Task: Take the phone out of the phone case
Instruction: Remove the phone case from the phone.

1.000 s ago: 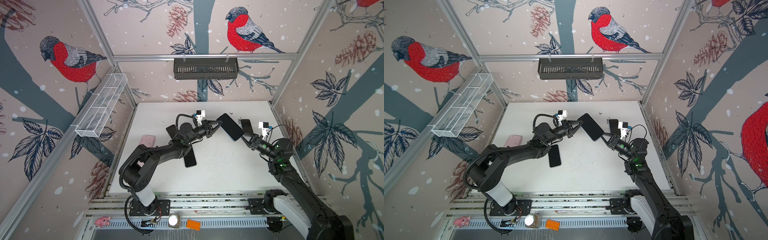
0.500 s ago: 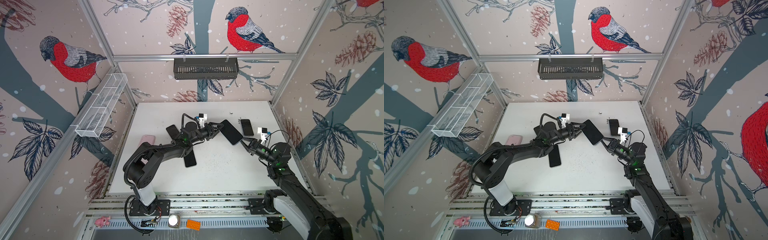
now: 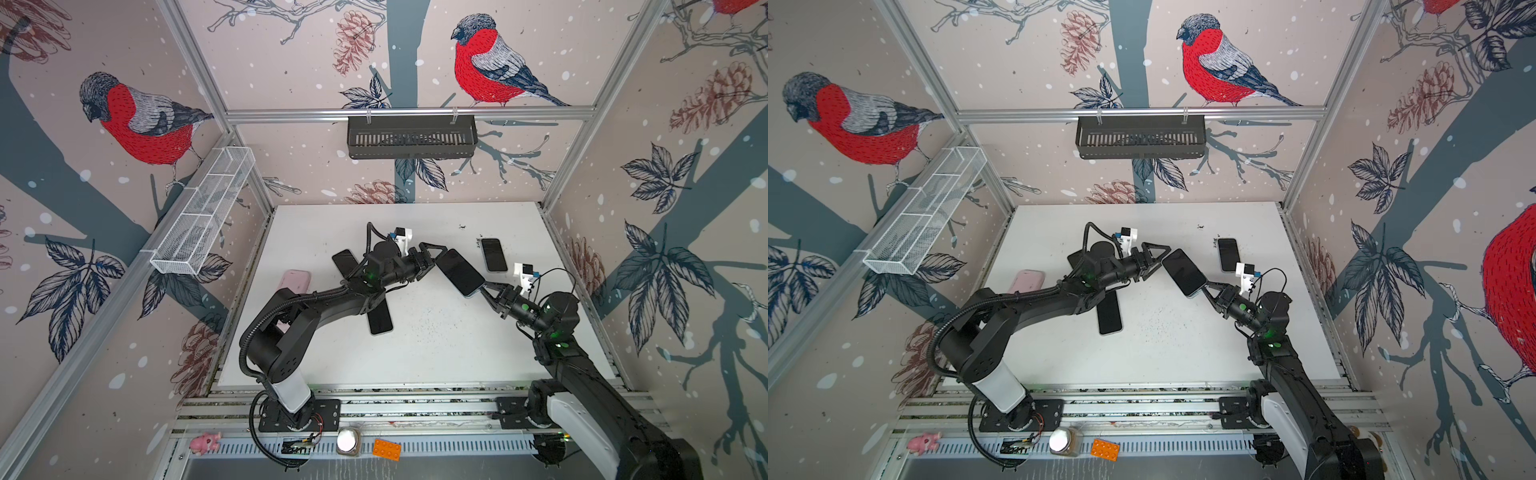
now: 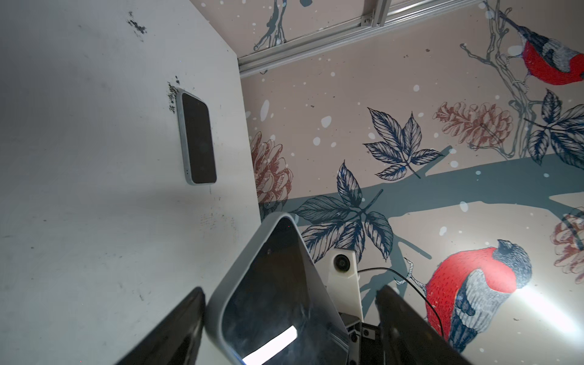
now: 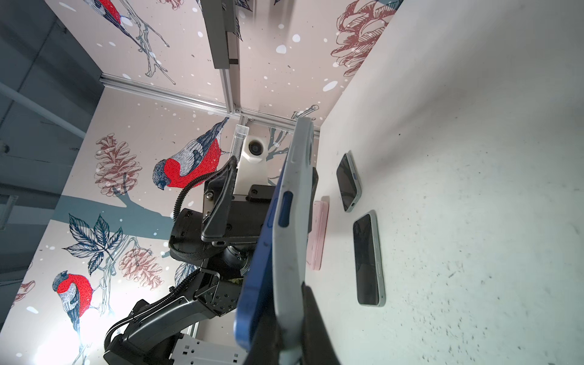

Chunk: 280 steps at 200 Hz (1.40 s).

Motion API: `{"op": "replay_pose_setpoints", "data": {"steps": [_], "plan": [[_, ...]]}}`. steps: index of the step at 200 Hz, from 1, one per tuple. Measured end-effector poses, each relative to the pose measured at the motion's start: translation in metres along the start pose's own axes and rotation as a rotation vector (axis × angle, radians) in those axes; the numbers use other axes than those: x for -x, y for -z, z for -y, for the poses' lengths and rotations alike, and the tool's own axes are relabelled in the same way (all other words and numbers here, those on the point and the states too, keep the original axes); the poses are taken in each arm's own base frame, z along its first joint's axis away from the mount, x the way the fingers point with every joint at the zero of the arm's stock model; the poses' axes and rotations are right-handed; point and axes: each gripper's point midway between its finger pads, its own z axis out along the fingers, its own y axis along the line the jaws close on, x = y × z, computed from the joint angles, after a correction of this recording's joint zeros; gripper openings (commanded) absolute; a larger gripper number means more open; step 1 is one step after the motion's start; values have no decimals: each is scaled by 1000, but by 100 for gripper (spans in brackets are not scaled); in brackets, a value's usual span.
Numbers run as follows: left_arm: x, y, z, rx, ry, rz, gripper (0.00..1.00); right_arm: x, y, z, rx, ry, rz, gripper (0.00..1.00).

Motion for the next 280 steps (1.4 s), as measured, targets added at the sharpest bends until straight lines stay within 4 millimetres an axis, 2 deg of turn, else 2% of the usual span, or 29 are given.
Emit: {"op": "replay_pose_setpoints", "data": {"steps": [36,59,81,115,128,158,190,243,280], "plan": [[5,8,-5,81,-68,36,85,-2,3,5,-7,-9,8,1],[6,13,15,98,-177,70,85,-4,5,10,-15,-14,17,1],[-14,14,39,98,-314,50,85,-5,6,18,-34,-29,29,2],[-49,1,88,119,-607,10,82,-8,8,30,-60,-55,30,1],[-63,-6,94,161,-718,-11,78,-8,8,32,-65,-59,36,1],[-83,-14,72,333,-889,-58,68,-8,9,33,-68,-59,42,1],[-113,-23,57,436,-1042,-140,66,-8,10,35,-76,-67,45,1],[-122,-29,35,543,-1141,-177,60,-9,11,35,-76,-64,50,1],[-121,-31,21,594,-1170,-185,58,-9,12,35,-75,-63,51,1]]}}
